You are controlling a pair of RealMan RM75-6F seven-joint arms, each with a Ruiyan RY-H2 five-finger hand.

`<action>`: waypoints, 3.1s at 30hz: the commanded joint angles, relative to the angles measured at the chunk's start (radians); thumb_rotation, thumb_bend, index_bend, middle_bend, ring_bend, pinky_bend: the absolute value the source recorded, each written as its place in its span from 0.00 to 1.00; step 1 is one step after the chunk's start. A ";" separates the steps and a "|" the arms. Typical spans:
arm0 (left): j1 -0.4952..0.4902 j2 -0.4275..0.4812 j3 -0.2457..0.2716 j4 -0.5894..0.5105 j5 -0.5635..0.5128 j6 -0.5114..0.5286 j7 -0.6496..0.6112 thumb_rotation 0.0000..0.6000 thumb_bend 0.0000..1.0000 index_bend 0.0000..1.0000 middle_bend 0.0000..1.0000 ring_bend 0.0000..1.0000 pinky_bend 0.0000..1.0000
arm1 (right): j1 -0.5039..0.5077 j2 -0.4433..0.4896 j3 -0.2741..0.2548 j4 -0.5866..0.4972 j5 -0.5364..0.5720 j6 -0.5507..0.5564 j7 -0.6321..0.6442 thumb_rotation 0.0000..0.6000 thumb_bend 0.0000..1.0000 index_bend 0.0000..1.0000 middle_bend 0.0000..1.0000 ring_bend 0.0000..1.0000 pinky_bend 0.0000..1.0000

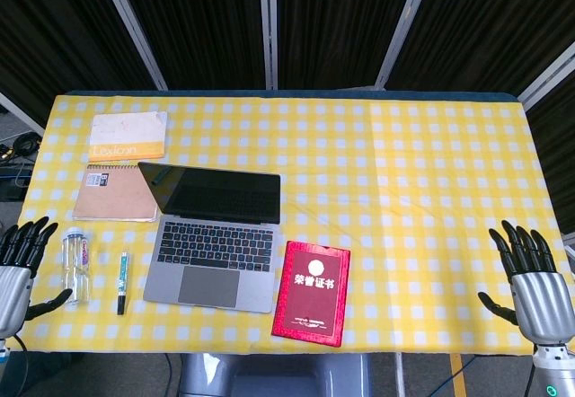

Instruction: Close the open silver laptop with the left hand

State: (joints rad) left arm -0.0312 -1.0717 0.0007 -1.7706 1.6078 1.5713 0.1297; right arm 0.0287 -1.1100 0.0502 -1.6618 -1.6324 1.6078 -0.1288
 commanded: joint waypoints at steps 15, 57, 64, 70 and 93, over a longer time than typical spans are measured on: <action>-0.176 -0.007 -0.082 -0.014 -0.010 -0.199 -0.079 1.00 0.99 0.00 0.00 0.00 0.00 | 0.004 0.008 0.016 0.002 0.047 -0.020 0.023 1.00 0.00 0.03 0.00 0.00 0.00; -0.756 -0.059 -0.255 0.079 -0.584 -0.853 -0.007 1.00 1.00 0.28 0.28 0.28 0.34 | 0.013 0.027 0.060 0.025 0.176 -0.070 0.079 1.00 0.00 0.03 0.00 0.00 0.00; -0.740 -0.006 -0.231 0.034 -0.550 -0.843 -0.028 1.00 1.00 0.31 0.30 0.30 0.36 | 0.012 0.027 0.059 0.022 0.172 -0.067 0.075 1.00 0.00 0.03 0.00 0.00 0.00; -0.717 0.038 -0.214 -0.005 -0.489 -0.839 -0.071 1.00 1.00 0.32 0.31 0.31 0.37 | 0.011 0.025 0.057 0.019 0.168 -0.065 0.067 1.00 0.00 0.03 0.00 0.00 0.00; -0.658 0.178 -0.135 -0.135 -0.211 -0.877 -0.362 1.00 1.00 0.33 0.31 0.31 0.37 | 0.006 0.027 0.055 0.012 0.158 -0.051 0.065 1.00 0.00 0.03 0.00 0.00 0.00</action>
State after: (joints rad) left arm -0.6929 -0.9070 -0.1464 -1.8950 1.3690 0.7020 -0.2069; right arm 0.0345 -1.0832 0.1056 -1.6494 -1.4744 1.5572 -0.0636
